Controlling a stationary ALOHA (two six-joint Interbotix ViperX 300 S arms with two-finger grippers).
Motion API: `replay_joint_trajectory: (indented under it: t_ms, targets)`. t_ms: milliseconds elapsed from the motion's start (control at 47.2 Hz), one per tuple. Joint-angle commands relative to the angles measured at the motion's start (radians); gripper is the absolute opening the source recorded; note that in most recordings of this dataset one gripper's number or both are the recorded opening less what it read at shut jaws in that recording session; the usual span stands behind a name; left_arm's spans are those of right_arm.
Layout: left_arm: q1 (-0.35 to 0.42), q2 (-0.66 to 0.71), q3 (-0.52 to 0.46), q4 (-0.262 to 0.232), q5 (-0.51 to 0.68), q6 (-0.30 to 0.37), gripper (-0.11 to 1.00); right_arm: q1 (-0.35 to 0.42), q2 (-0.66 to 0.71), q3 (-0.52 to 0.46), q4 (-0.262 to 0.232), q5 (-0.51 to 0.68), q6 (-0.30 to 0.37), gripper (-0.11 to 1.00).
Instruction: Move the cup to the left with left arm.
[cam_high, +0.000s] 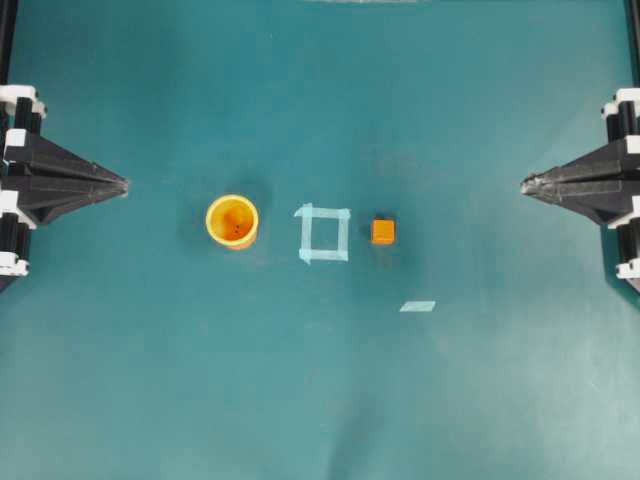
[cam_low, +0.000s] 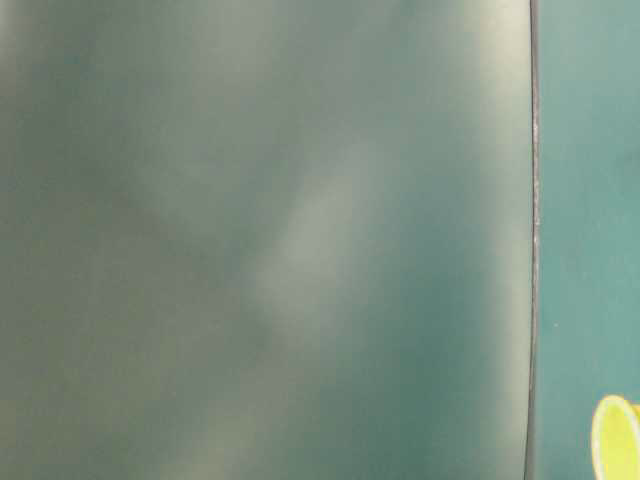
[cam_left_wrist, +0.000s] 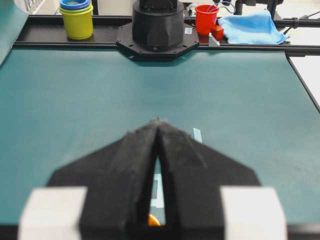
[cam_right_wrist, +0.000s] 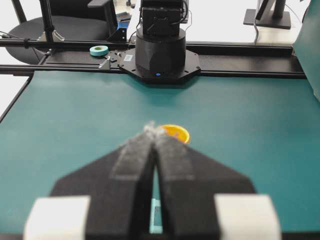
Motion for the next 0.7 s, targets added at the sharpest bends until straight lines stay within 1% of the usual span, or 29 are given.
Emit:
replay_joint_trajectory:
  t_ms: [0,85,191,551,615,679]
  targets:
    - [-0.002,0.006,-0.009,0.015,0.037,0.006,-0.01,0.0,0.005,-0.04,0.003,-0.003,0.006,-0.01]
    - [0.0,0.005,-0.009,0.015,0.066,0.006,0.0,0.0,0.009,-0.049,0.003,0.025,0.005,0.0]
    - [0.0,0.005,-0.009,0.017,0.069,0.006,0.0,-0.002,0.009,-0.055,0.003,0.058,0.005,0.0]
    - [0.0,0.017,0.014,0.021,0.066,0.011,0.01,0.0,0.006,-0.057,0.003,0.072,0.005,0.0]
    - [0.0,0.02,0.025,0.021,0.066,0.014,0.05,0.0,0.008,-0.057,0.003,0.072,0.005,0.0]
    - [0.0,0.025,0.037,0.021,0.064,0.014,0.13,0.0,0.006,-0.057,0.003,0.071,0.005,0.0]
